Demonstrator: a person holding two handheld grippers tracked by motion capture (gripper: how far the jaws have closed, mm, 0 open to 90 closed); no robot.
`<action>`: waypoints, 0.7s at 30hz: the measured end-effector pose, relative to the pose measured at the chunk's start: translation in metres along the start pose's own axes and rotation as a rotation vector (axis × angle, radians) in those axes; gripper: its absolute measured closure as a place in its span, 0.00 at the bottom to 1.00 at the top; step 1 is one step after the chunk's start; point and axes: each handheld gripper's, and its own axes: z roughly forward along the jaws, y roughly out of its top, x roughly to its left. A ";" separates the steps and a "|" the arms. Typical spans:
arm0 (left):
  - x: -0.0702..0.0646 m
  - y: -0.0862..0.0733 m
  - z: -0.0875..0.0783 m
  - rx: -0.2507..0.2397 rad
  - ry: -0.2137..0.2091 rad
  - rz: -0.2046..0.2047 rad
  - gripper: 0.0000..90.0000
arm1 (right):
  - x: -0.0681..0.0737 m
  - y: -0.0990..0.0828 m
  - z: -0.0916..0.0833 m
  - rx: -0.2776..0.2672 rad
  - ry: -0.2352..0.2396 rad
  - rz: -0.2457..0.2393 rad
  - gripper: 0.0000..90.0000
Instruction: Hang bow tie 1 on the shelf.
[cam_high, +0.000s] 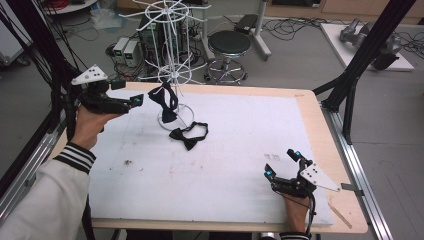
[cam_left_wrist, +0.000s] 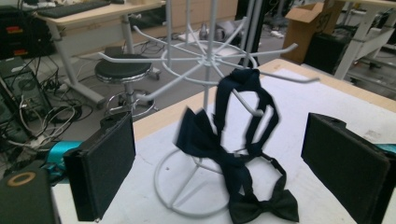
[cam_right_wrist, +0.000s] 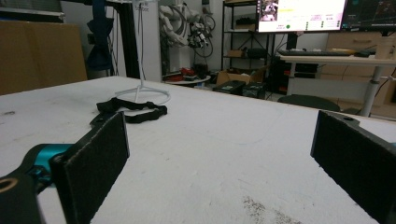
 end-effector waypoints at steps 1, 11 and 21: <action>-0.001 -0.003 -0.002 -0.006 -0.005 0.002 0.11 | 0.000 0.000 0.000 0.001 0.000 -0.001 0.04; -0.008 -0.041 -0.020 -0.092 -0.022 0.003 0.11 | 0.000 0.000 0.000 -0.005 -0.003 -0.009 0.04; -0.013 -0.080 -0.037 -0.136 -0.032 -0.001 0.11 | 0.000 0.000 0.000 -0.006 -0.004 -0.009 0.04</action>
